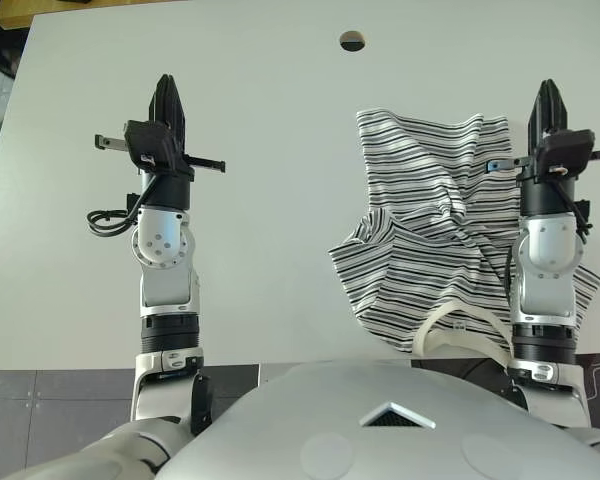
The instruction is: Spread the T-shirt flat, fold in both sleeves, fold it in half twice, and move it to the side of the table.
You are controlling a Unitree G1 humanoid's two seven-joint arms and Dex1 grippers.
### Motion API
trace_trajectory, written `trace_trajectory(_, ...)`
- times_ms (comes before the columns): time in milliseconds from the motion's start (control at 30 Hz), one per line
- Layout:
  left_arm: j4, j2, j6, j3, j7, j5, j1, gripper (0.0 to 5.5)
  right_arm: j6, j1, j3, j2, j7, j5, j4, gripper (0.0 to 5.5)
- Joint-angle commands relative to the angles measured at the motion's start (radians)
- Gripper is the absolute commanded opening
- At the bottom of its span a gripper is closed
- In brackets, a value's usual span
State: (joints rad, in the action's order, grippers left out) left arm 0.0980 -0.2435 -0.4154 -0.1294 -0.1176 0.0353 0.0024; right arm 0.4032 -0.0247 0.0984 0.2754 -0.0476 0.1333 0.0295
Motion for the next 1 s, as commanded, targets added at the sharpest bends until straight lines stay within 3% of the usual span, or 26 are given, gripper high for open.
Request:
trace_trajectory(33, 0.0, -0.006, 0.005, 0.007, -0.003, 0.007, -0.007, 0.11, -0.012, 0.006, 0.002, 0.002, -0.001, -0.001, 0.006, 0.1)
trace_trajectory(1000, -0.011, -0.01, 0.014, 0.019, -0.028, -0.007, -0.003, 0.11, -0.014, -0.01, -0.005, 0.005, -0.001, 0.014, -0.005, 0.1)
